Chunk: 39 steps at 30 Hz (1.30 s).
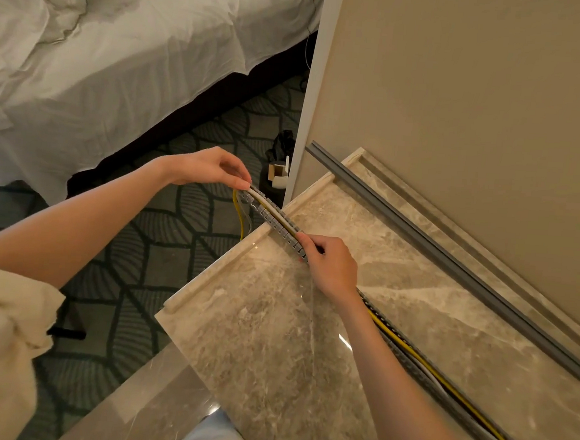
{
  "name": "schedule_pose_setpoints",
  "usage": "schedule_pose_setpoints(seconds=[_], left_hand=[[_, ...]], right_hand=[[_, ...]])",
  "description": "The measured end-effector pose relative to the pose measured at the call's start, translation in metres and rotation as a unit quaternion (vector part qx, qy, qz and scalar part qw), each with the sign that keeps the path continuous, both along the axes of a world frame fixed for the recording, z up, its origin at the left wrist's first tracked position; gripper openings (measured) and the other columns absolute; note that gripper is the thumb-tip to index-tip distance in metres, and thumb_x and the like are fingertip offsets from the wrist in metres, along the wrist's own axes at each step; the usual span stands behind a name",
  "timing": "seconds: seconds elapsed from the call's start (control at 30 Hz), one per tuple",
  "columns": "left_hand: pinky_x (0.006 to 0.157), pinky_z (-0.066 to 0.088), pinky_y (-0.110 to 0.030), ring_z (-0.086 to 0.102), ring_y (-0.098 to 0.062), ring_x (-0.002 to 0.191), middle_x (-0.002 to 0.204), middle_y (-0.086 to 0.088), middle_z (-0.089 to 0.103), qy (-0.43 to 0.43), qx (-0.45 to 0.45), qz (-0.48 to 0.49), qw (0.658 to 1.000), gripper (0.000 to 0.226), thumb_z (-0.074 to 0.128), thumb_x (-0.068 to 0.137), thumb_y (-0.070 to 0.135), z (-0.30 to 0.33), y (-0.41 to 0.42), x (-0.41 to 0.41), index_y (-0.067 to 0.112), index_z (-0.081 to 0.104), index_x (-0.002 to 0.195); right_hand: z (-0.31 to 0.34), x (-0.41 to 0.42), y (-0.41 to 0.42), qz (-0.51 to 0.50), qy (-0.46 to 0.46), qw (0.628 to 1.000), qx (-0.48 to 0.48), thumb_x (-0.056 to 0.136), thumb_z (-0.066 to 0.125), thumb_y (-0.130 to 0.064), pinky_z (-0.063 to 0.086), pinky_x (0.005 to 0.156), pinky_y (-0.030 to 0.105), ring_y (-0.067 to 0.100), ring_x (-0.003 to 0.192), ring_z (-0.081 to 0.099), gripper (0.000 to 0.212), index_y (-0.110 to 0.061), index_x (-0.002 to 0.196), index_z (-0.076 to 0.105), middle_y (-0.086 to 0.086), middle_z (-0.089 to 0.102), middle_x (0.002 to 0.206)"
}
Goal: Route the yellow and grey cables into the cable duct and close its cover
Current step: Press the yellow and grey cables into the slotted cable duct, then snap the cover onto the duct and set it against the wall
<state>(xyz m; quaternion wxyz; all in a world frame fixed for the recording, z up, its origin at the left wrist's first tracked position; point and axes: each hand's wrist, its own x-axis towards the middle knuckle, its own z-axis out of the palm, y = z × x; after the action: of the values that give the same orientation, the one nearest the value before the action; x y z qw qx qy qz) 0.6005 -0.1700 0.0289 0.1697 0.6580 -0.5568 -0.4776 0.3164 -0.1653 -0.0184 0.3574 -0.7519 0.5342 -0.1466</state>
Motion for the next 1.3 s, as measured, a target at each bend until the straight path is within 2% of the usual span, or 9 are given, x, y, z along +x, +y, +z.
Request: schedule_pose_setpoints(seconds=[0.13,0.27,0.43,0.6,0.73,0.83,0.9,1.07,1.3], left_hand=[[0.113,0.028,-0.046,0.055,-0.015,0.113,0.110,0.001,0.067,0.000,0.053,-0.018,0.998,0.023,0.062,0.086,0.025,0.004,-0.006,0.001,0.015,0.070,0.105],[0.109,0.036,-0.044,0.059,-0.016,0.104,0.103,0.000,0.069,-0.029,0.060,-0.047,0.997,0.020,0.063,0.086,0.022,0.011,-0.014,-0.002,0.013,0.071,0.102],[0.108,0.036,-0.041,0.060,-0.011,0.099,0.100,0.001,0.069,-0.047,0.069,-0.072,0.994,0.018,0.063,0.086,0.019,0.014,-0.020,-0.005,0.012,0.071,0.101],[0.110,0.029,-0.038,0.051,-0.012,0.118,0.121,0.004,0.062,-0.028,0.041,-0.036,0.998,0.035,0.061,0.085,0.034,0.018,-0.016,-0.004,0.018,0.065,0.116],[0.102,0.038,-0.031,0.053,-0.013,0.117,0.127,-0.001,0.060,-0.036,-0.087,0.045,0.995,0.039,0.058,0.089,0.037,0.023,-0.019,-0.030,0.018,0.059,0.123],[0.092,0.046,-0.030,0.059,-0.017,0.103,0.115,-0.011,0.061,-0.152,-0.226,0.015,0.962,0.028,0.061,0.089,0.023,0.024,-0.022,-0.068,0.012,0.063,0.115],[0.090,0.047,-0.032,0.060,-0.020,0.098,0.109,-0.012,0.061,-0.154,-0.283,0.001,0.947,0.023,0.063,0.087,0.016,0.025,-0.024,-0.098,0.009,0.064,0.109],[0.091,0.044,-0.036,0.060,-0.030,0.100,0.104,-0.018,0.064,-0.121,-0.331,-0.130,0.927,0.021,0.063,0.085,0.006,0.024,-0.042,-0.200,0.002,0.065,0.105],[0.106,0.036,-0.040,0.045,-0.031,0.127,0.140,-0.016,0.047,-0.190,-0.331,-0.361,0.851,0.056,0.062,0.087,0.027,0.002,-0.070,-0.370,0.004,0.043,0.135]], right_hand=[[-0.002,0.001,0.001,-0.002,0.001,1.000,-0.010,0.092,0.044,-0.055,0.027,0.042,0.020,-0.010,0.047,0.051,0.036,-0.037,0.074,0.069,-0.029,0.055,0.047],[-0.004,0.002,0.001,-0.008,-0.003,1.000,-0.018,0.092,0.043,-0.056,0.027,0.043,0.020,-0.011,0.051,0.051,0.035,-0.039,0.078,0.070,-0.023,0.055,0.045],[-0.004,0.002,0.002,-0.002,0.009,1.000,-0.028,0.093,0.041,-0.057,0.027,0.043,0.021,-0.010,0.050,0.051,0.040,-0.044,0.060,0.060,-0.033,0.053,0.050],[-0.006,-0.001,0.000,0.021,0.021,0.998,-0.046,0.094,0.035,-0.057,0.029,0.049,0.024,0.003,0.047,0.047,0.045,-0.037,0.060,0.056,-0.012,0.051,0.050],[0.008,-0.009,-0.002,0.063,-0.052,0.996,-0.022,0.099,0.036,-0.043,0.042,0.077,0.022,-0.002,0.085,0.051,0.031,-0.026,0.107,0.061,-0.008,0.056,0.102],[0.026,-0.048,-0.007,0.073,-0.060,0.991,-0.095,0.100,0.038,-0.038,0.042,0.080,0.011,-0.003,0.088,0.050,0.034,-0.019,0.121,0.056,-0.006,0.049,0.112],[0.033,-0.089,-0.009,0.028,-0.032,0.990,-0.134,0.099,0.041,-0.035,0.043,0.078,0.013,0.003,0.089,0.052,0.031,-0.017,0.118,0.057,-0.006,0.051,0.108],[0.033,-0.206,0.019,-0.147,0.041,0.980,-0.130,0.097,0.049,-0.018,0.049,0.087,0.037,0.016,0.091,0.053,0.024,-0.007,0.116,0.058,0.003,0.053,0.102],[0.039,-0.338,0.094,-0.327,0.116,0.930,-0.119,0.096,0.051,-0.012,0.040,0.101,0.044,0.034,0.113,0.052,0.028,0.001,0.120,0.055,0.020,0.057,0.117]])
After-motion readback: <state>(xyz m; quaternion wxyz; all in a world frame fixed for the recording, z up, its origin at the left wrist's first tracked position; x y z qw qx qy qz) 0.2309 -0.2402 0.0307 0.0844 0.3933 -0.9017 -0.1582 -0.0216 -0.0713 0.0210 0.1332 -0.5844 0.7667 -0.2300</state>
